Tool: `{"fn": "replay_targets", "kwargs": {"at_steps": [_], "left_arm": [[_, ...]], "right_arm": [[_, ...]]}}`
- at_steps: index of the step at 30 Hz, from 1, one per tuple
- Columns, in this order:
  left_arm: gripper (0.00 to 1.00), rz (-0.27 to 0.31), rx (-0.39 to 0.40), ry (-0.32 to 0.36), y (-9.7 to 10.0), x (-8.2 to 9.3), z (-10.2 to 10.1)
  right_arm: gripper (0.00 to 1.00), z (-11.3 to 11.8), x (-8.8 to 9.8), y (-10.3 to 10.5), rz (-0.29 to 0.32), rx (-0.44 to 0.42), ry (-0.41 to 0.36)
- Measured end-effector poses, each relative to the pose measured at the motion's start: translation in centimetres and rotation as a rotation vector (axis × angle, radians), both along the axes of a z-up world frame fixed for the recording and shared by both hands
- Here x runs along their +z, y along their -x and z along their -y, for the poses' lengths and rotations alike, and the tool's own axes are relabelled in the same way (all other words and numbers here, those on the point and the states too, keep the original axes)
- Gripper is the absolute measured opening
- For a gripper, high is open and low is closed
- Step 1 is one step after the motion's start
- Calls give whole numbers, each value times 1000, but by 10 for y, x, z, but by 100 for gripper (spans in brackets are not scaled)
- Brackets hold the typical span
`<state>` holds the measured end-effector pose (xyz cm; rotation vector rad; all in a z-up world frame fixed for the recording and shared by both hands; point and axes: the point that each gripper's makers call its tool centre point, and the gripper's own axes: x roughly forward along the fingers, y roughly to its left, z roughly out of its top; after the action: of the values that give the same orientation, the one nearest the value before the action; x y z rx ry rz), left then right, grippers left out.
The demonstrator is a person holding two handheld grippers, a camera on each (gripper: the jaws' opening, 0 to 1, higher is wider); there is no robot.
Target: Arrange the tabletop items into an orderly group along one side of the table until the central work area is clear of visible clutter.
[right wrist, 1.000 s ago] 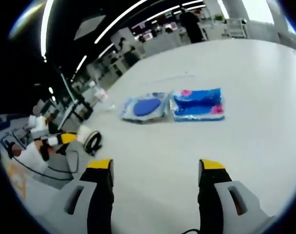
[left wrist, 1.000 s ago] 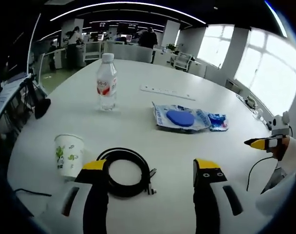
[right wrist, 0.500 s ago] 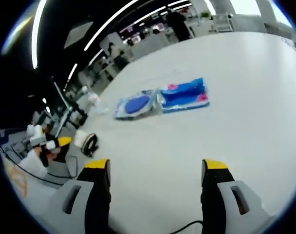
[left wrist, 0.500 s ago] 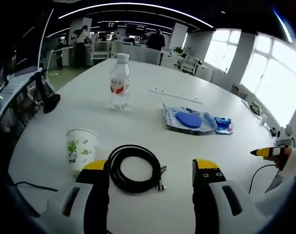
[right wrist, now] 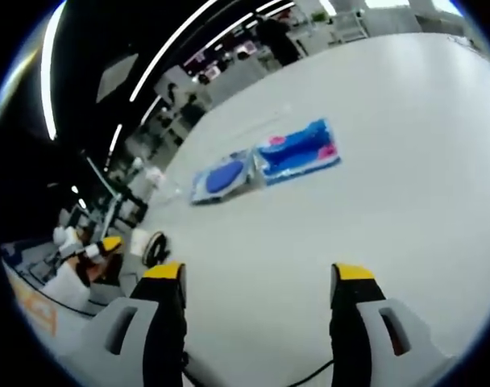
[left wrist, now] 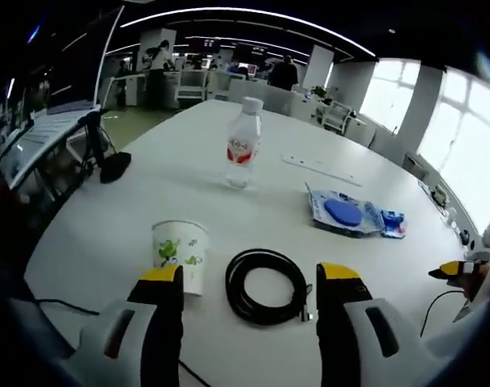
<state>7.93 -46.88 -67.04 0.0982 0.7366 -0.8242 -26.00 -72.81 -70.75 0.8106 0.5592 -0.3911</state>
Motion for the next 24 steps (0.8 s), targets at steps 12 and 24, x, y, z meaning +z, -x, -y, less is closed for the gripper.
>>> {"fn": "replay_targets", "kwargs": {"at_steps": [12, 24], "left_arm": [[61, -72, 109, -95, -47, -21, -30], [55, -202, 73, -132, -41, -60, -21]], "right_arm": [[70, -3, 1, 8, -8, -35, -21], [67, -10, 3, 2, -6, -49, -46]]}}
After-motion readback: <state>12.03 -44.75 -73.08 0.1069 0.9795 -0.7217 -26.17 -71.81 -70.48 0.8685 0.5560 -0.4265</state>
